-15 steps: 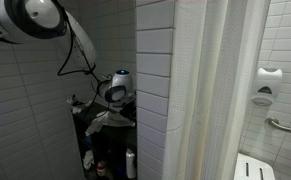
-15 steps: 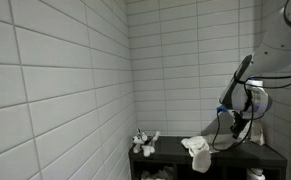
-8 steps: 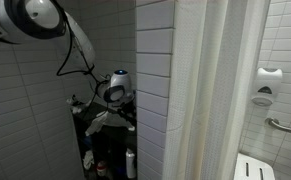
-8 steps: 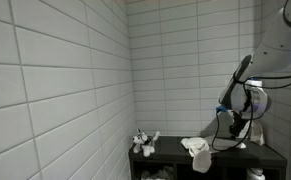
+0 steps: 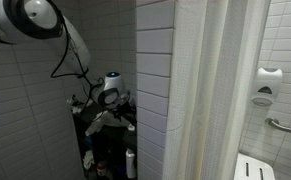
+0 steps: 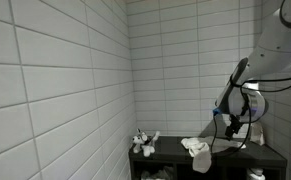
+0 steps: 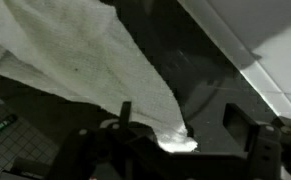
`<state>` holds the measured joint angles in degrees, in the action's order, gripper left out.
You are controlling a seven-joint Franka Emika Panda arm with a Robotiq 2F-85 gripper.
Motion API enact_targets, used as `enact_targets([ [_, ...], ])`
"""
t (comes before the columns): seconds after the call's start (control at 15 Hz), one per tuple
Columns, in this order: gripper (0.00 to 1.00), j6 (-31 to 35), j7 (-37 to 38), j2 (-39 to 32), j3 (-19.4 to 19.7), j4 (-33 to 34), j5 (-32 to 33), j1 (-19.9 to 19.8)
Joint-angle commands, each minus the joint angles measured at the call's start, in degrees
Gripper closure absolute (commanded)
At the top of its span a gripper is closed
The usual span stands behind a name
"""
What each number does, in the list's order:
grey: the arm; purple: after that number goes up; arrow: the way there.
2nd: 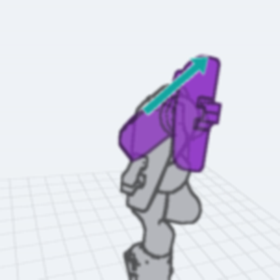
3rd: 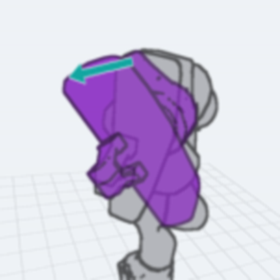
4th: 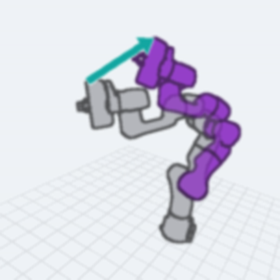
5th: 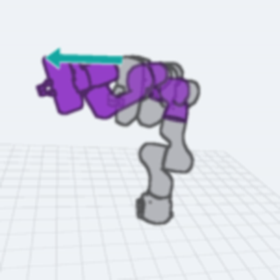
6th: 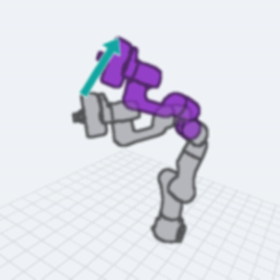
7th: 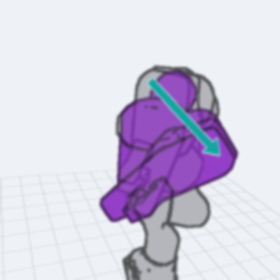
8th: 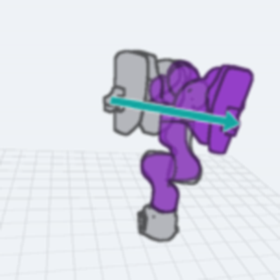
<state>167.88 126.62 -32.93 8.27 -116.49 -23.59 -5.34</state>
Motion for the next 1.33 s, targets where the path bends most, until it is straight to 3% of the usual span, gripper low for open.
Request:
enact_targets([
  [0.0,0.00,5.35,-1.66,1.57,0.77,-4.09,0.82,1.98],
  [0.6,0.00,18.36,-6.97,2.28,0.41,-11.14,-0.52,4.47],
  [1.2,0.00,31.92,-13.08,6.58,-4.85,-20.58,-1.04,3.44],
  [1.27,0.00,30.82,-14.06,7.50,-3.91,-20.20,-1.65,4.54],
])
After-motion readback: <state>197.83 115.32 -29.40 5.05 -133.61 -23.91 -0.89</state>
